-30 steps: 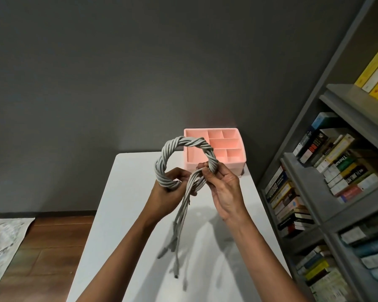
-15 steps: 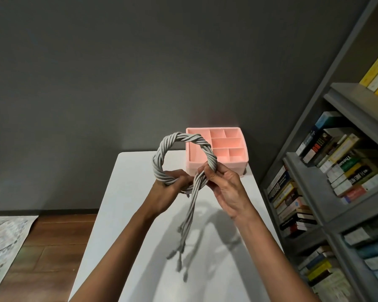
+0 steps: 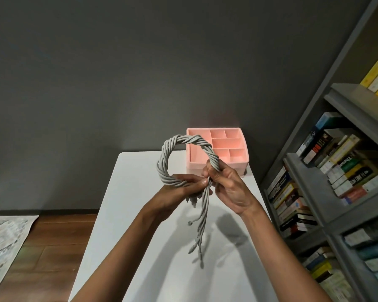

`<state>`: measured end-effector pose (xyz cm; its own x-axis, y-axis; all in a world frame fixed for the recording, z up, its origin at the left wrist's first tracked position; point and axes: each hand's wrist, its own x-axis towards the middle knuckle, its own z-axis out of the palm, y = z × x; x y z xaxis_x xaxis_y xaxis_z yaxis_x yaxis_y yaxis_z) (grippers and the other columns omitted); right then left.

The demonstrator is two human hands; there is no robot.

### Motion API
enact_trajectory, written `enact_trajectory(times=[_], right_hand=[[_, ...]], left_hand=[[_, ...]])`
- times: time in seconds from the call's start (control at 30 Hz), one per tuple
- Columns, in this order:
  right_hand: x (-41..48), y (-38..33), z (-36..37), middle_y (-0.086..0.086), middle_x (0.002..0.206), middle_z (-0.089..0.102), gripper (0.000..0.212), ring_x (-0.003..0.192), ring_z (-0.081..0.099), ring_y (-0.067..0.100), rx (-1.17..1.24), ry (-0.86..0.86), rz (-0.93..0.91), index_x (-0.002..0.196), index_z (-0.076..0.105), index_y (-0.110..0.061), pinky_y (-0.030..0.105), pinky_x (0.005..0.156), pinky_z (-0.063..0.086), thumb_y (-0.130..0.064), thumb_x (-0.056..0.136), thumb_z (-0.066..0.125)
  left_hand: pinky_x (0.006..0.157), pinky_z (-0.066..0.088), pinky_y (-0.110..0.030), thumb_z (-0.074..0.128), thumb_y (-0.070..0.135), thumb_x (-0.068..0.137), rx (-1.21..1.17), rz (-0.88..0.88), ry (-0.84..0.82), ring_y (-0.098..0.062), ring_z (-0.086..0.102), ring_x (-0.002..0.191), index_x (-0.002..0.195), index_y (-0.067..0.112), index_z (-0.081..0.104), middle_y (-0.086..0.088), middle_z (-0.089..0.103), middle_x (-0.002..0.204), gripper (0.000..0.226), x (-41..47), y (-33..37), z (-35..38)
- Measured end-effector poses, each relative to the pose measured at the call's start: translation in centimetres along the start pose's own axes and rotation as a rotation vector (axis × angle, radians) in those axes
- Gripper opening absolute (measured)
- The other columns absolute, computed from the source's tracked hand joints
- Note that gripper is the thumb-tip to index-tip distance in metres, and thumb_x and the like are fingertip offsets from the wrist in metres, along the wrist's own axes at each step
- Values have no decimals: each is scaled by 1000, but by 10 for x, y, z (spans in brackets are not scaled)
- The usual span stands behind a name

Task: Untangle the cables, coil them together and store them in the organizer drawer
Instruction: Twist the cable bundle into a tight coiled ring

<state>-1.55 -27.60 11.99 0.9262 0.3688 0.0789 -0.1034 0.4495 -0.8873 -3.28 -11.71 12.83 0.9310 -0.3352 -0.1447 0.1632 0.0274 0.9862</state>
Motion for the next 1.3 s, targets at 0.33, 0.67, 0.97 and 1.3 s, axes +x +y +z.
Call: enact_trajectory(times=[0.33,0.67,0.97,1.3], right_hand=[[-20,27,17,13,114,63,55,104,66,30,-287,208,216,123,47,-7,46,94,52,-31,79,69],[-21,43,30,-4,79,69,11,76,70,10,-729,300,-10,92,59,-11,33,76,56,-21,97,54],[-8,-3,1,-1,92,71,21,78,67,11,-429,232,-7,107,69,-18,26,69,55,-24,89,60],[-3,10,12,-2,64,63,41,52,53,3,325,-80,7,88,78,-10,14,51,47,-34,57,90]], left_hand=[[57,43,-27,77,27,75,-78,74,302,-19,59,68,93,-4,67,-15,68,77,37,4,-9,-2],[48,40,-16,73,13,81,-97,94,405,-6,53,52,88,1,62,-3,61,63,18,5,-7,2],[53,41,-18,72,23,68,-205,-94,163,-14,48,61,89,-3,66,-6,56,67,34,-4,0,-11],[72,51,-22,89,42,55,-389,-129,-278,-9,66,74,89,11,77,-3,73,82,47,-14,11,-4]])
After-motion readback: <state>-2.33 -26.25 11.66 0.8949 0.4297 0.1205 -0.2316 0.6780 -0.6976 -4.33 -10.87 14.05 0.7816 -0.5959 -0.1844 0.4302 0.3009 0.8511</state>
